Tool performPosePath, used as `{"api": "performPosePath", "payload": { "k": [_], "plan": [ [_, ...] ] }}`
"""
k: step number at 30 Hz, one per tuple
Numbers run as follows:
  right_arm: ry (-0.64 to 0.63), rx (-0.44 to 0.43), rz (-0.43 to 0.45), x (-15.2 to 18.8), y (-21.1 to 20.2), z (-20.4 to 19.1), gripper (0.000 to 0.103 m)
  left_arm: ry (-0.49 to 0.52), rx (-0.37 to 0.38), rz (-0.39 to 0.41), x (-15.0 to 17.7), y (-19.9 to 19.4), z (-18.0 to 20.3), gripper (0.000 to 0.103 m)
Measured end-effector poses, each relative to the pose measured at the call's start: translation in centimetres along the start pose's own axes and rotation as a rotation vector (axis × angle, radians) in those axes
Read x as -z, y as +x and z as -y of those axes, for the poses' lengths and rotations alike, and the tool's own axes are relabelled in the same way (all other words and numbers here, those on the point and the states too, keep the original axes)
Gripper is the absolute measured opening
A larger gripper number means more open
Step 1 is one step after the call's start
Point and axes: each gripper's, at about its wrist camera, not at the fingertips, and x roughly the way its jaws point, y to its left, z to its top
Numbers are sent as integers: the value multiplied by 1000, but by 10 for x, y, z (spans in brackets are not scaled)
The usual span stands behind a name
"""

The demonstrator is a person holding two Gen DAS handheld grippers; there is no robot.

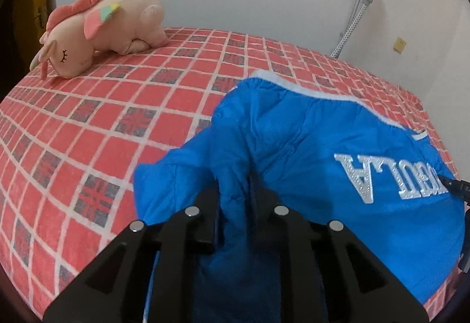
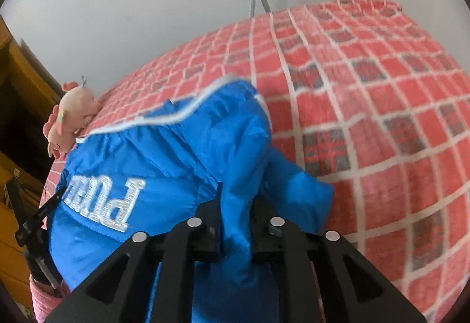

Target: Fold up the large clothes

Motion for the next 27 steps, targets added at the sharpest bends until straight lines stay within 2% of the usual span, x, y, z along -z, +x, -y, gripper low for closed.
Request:
{"api": "performPosePath", "payload": {
  "k": [5,8,9,10,11,13,16,20,22,27],
  "plan": [
    [-20,52,35,7,-2,-6,16,27,-41,18,5,-1,7,17],
    [-14,98,73,9,-19,-12,26,25,-67,26,2,-11,8,24],
    [-20,124,109,11,-32,-17,29,21,-84,32,1,-18,9,32],
    [-26,143,142,11,-42,-21,30,10,-100,49,0,-28,10,41],
    [-29,158,174,12,-52,-26,30,3,-109,71,0,-37,11,44],
    [-32,147,221,15,-71,-42,31,6,-134,143,-1,-63,24,46],
    [-95,122,242,24,-77,-80,31,41,-120,192,1,-86,55,49],
    [-146,110,208,43,-54,-121,30,84,-29,156,15,-84,108,49],
    [-156,121,194,53,-40,-130,30,82,-5,120,23,-73,119,49],
    [-244,213,210,79,-13,-138,29,115,-19,58,47,-31,125,50]
  ]
}}
